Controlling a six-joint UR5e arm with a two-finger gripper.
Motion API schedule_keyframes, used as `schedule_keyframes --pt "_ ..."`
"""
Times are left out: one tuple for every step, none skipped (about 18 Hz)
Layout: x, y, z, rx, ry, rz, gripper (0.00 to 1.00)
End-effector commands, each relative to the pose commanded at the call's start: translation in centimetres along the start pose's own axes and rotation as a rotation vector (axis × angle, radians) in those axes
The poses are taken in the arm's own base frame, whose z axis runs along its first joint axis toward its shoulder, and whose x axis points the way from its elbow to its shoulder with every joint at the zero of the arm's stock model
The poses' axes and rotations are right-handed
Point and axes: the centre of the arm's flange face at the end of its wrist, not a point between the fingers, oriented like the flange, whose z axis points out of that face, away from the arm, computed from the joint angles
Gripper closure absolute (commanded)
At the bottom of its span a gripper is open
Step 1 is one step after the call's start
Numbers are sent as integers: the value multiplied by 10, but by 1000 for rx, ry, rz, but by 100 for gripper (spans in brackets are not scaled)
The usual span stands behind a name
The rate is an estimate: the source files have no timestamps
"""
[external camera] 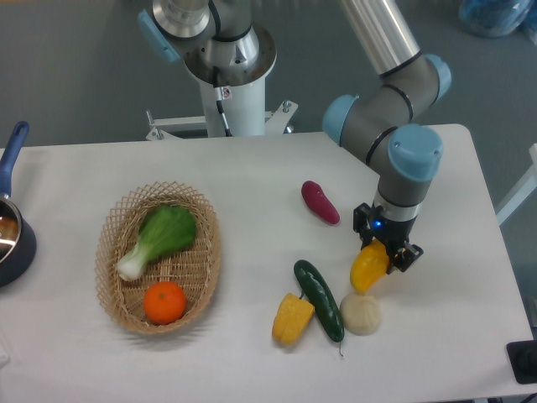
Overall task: Pick up the mango from the table
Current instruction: 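Close the gripper on the yellow mango, then lift the grasped mango up off the table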
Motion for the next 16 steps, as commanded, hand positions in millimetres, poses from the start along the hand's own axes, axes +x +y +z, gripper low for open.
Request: schedule_keyframes --pt "-6 -7 -16 54 -26 -32 65" --pt "-11 -11 -29 95 -47 -57 65" --pt "-15 -10 -37 121 -60 -80 65" --pt "-19 -8 -46 148 -75 -96 65" --pt "-26 -7 -62 181 -100 -108 65" --pt "-32 -9 -74 213 -117 -136 65" --pt "-36 -14 -84 243 -128 -173 65" --pt "-41 -17 -92 265 -136 -206 65" --pt "-46 -21 -102 287 -147 -232 65" --pt "-50 -29 -111 317 -154 -255 65" --pt "-57 -41 -126 352 -166 -282 65" --pt "-63 -50 -134 384 -166 -319 65" --pt "-66 -59 -139 400 -165 -345 65" --pt "-66 -72 -138 410 -156 -350 65" --pt "-65 -84 -140 418 -154 -342 65" --pt "-65 -89 -142 423 -155 -344 65"
